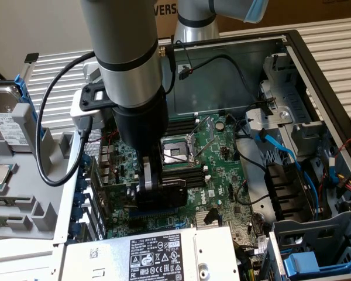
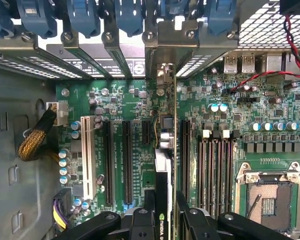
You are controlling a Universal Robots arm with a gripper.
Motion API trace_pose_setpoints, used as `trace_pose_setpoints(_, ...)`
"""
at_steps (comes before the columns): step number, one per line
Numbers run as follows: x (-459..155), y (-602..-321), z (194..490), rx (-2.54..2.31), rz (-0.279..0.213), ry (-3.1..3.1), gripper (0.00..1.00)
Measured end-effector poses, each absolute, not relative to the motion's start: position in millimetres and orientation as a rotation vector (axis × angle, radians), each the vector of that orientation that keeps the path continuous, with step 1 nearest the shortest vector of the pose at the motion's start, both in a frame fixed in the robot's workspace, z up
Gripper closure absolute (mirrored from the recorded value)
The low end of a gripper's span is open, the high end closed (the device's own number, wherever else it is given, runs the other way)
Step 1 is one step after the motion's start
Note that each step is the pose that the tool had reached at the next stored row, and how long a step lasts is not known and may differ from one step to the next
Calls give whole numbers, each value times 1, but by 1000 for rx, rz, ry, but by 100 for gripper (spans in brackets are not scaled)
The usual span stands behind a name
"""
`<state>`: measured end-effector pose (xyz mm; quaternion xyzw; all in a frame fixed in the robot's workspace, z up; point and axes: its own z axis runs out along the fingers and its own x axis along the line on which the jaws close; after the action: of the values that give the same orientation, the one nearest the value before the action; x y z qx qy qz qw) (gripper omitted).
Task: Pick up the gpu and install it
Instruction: 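Insert the gpu into the slot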
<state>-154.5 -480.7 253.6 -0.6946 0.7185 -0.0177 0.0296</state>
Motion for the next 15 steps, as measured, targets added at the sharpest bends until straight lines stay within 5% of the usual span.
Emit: trace_pose_setpoints(15, -155, -481, 253, -2142, -55, 2216, 74)
